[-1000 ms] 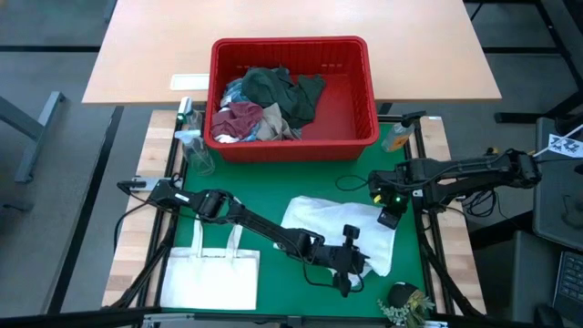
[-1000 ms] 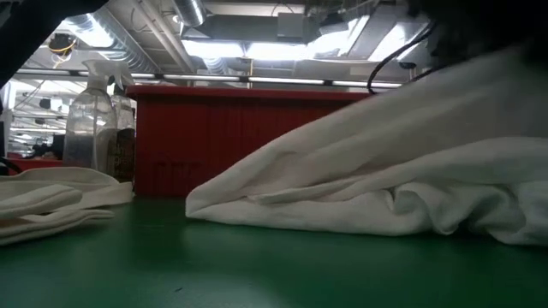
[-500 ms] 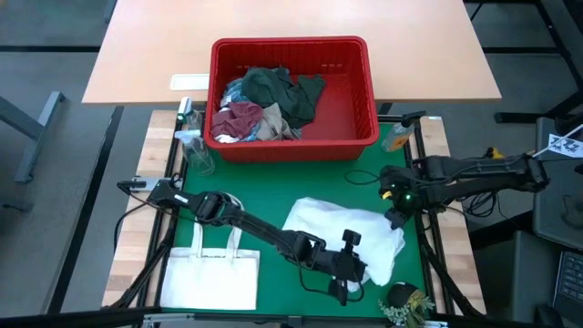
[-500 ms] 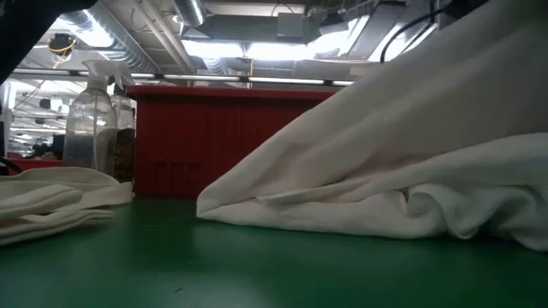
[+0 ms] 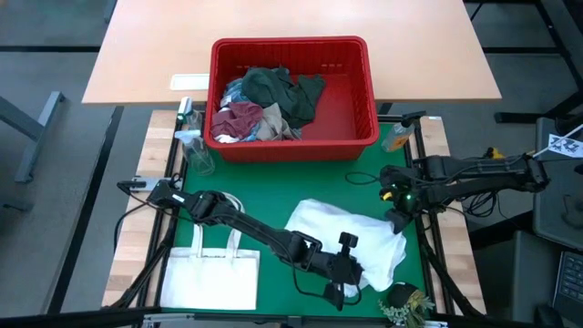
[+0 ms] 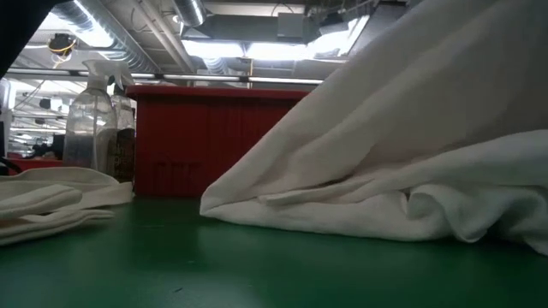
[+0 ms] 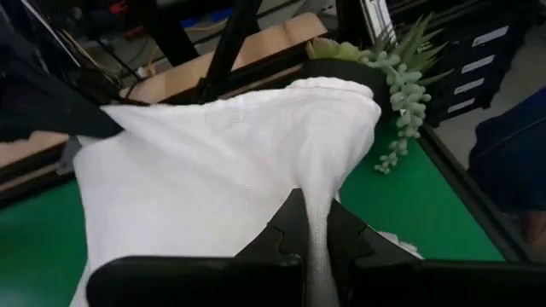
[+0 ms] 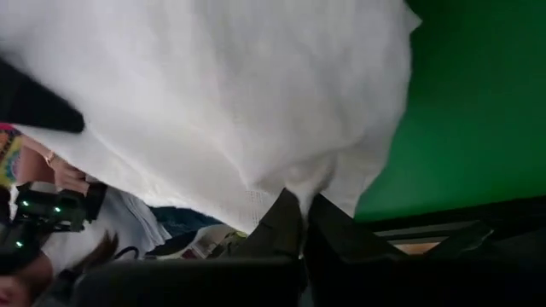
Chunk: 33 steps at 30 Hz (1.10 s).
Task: Fold Laundry from Bin
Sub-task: Fold the white polo shirt
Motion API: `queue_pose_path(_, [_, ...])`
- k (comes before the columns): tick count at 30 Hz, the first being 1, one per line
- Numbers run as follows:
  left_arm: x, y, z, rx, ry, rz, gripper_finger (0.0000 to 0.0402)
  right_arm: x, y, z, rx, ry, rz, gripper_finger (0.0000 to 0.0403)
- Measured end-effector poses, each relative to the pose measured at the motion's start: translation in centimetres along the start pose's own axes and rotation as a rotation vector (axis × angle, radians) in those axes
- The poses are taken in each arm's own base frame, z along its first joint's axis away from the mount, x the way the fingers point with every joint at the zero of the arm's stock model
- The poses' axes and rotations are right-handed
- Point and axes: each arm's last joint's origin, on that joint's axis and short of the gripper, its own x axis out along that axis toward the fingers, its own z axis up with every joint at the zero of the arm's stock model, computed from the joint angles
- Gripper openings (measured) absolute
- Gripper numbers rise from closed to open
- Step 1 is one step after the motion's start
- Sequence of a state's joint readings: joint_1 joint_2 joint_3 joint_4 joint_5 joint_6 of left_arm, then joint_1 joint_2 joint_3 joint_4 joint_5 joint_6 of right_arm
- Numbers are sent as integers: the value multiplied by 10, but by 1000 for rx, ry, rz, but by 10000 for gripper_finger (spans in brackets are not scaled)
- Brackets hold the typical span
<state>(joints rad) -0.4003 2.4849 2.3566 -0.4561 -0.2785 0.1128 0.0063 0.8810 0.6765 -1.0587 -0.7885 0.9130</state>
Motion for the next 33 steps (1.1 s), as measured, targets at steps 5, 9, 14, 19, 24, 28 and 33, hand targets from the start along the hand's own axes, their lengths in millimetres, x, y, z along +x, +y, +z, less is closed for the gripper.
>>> queue_pose_path(5, [-1, -4, 0, -21, 7, -21, 0, 0, 4, 1, 35, 25, 55, 3])
queue_pose_path(9, [-2, -8, 0, -26, 6, -28, 0, 0, 7, 3, 38, 8, 77, 3])
queue_pose_path(14, [-4, -13, -4, -144, 55, -118, 0, 0, 7, 6, 33, -70, 40, 3])
queue_pose_path(19, [3, -7, -14, -296, 125, -183, 0, 0, 6, 7, 33, -121, 8, 3])
queue_pose_path(24, [19, -7, -30, -396, 99, -268, 13, 0, 5, 7, 43, -119, -4, 3])
queue_pose_path(28, [28, -11, -38, -430, 38, -368, 36, 0, 4, 7, 51, -126, -18, 3])
queue_pose_path(33, [31, -14, -42, -432, 15, -416, 70, 0, 3, 7, 32, -139, -33, 3])
